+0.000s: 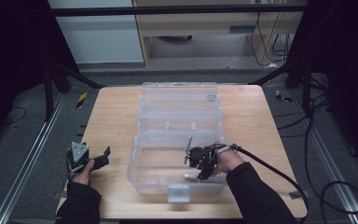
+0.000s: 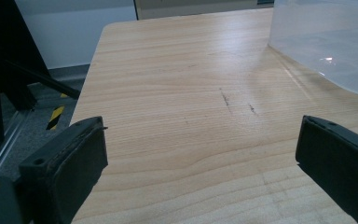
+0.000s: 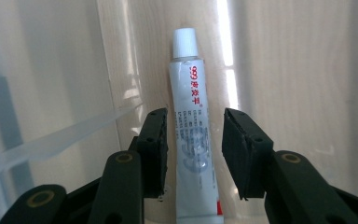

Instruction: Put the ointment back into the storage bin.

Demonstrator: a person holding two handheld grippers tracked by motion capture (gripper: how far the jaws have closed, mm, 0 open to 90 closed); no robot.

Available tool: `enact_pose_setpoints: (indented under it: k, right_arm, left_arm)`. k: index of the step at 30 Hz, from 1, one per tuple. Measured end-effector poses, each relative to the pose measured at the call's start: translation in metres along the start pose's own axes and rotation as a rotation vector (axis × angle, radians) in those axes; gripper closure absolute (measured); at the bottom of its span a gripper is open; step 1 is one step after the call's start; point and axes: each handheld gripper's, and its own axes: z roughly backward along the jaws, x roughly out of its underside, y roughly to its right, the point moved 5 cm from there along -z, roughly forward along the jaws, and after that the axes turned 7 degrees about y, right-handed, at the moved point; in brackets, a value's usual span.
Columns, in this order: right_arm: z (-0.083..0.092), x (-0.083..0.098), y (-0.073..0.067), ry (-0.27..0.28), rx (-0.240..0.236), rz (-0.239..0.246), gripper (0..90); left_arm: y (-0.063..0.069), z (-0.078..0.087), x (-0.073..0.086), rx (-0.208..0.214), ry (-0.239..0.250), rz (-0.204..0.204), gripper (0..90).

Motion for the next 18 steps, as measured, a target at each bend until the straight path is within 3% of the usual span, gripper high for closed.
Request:
enact_pose_setpoints:
  k: [1, 6, 7, 10, 11, 12, 14, 17, 18]
  right_arm:
    - [0.009, 0.0, 0.0, 0.035, 0.013, -0.01, 59.3]
    - [0.025, 0.0, -0.001, 0.103, 0.023, -0.051, 54.5]
    - [0.033, 0.001, -0.001, 0.136, 0.028, -0.081, 49.9]
    - [0.04, 0.004, -0.001, 0.156, 0.044, -0.095, 47.3]
    - [0.048, 0.007, -0.001, 0.197, 0.064, -0.106, 47.2]
    - [0.048, 0.007, -0.001, 0.197, 0.064, -0.106, 47.2]
    - [0.061, 0.012, 0.0, 0.272, 0.101, -0.127, 42.7]
    - [0.073, 0.018, 0.001, 0.349, 0.112, -0.148, 41.9]
    - [0.073, 0.018, 0.001, 0.349, 0.112, -0.148, 41.9]
  left_arm:
    - [0.0, 0.0, 0.0, 0.0, 0.0, 0.001, 1.5]
    - [0.0, 0.0, 0.0, -0.001, 0.0, 0.0, 1.5]
    - [0.0, 0.0, 0.0, -0.001, 0.0, 0.001, 1.5]
    - [0.0, 0.0, 0.0, 0.0, 0.0, 0.002, 1.5]
    - [0.0, 0.0, 0.0, 0.0, 0.0, 0.001, 1.5]
    - [0.0, 0.0, 0.0, 0.0, 0.0, 0.001, 1.5]
    - [0.0, 0.0, 0.0, 0.0, 0.0, 0.002, 1.5]
    - [0.0, 0.0, 0.0, -0.001, 0.0, 0.001, 1.5]
    - [0.0, 0.0, 0.0, -0.001, 0.0, 0.001, 1.5]
